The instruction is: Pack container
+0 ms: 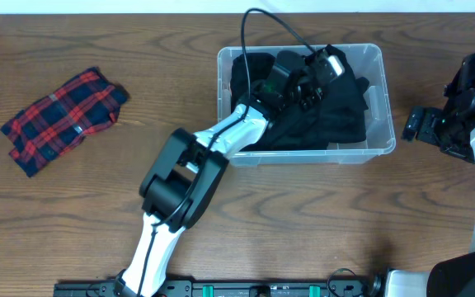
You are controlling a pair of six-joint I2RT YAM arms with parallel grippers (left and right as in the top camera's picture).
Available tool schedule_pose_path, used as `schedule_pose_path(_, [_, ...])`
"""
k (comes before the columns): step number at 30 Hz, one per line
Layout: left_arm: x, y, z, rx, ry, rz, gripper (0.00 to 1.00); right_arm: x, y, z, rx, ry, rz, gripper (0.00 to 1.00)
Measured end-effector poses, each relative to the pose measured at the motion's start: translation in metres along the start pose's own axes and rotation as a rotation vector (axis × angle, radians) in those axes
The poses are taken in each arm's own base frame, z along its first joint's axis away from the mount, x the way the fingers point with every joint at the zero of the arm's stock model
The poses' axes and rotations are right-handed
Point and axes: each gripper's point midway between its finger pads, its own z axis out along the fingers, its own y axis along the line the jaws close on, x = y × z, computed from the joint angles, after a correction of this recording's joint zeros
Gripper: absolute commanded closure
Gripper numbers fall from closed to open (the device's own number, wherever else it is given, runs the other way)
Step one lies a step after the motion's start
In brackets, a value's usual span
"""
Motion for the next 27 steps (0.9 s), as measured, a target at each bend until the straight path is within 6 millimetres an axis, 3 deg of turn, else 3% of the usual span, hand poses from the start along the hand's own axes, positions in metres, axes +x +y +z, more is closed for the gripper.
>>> schedule_pose_path(3, [0.020,-0.005,0.010,0.012,0.024,-0.012,0.94,0.000,0.000,0.000,0.000,0.000,0.000,0.01])
schedule_pose_path(8, [0.019,-0.006,0.010,0.024,0.036,-0.023,0.94,0.000,0.000,0.000,0.000,0.000,0.000,0.01])
schedule_pose_path(15, [-0.004,-0.003,-0.006,0.020,0.024,-0.020,0.94,0.000,0.000,0.000,0.000,0.000,0.000,0.01])
schedule_pose_path(18, [-0.039,0.004,-0.032,0.008,-0.002,-0.013,0.94,0.000,0.000,0.000,0.000,0.001,0.000,0.01])
schedule_pose_path(23, [-0.103,0.029,-0.111,-0.058,-0.005,-0.022,0.93,0.000,0.000,0.000,0.000,0.001,0.000,0.01])
schedule_pose_path(25, [-0.111,0.050,-0.150,-0.133,0.040,-0.044,0.93,0.000,0.000,0.000,0.000,-0.001,0.000,0.01])
schedule_pose_path(26, [-0.108,0.066,-0.174,-0.197,0.087,-0.059,0.93,0.000,0.000,0.000,0.000,0.000,0.000,0.01])
schedule_pose_path(27, [-0.105,0.076,-0.187,-0.237,0.112,-0.070,0.94,0.000,0.000,0.000,0.000,0.000,0.000,0.01])
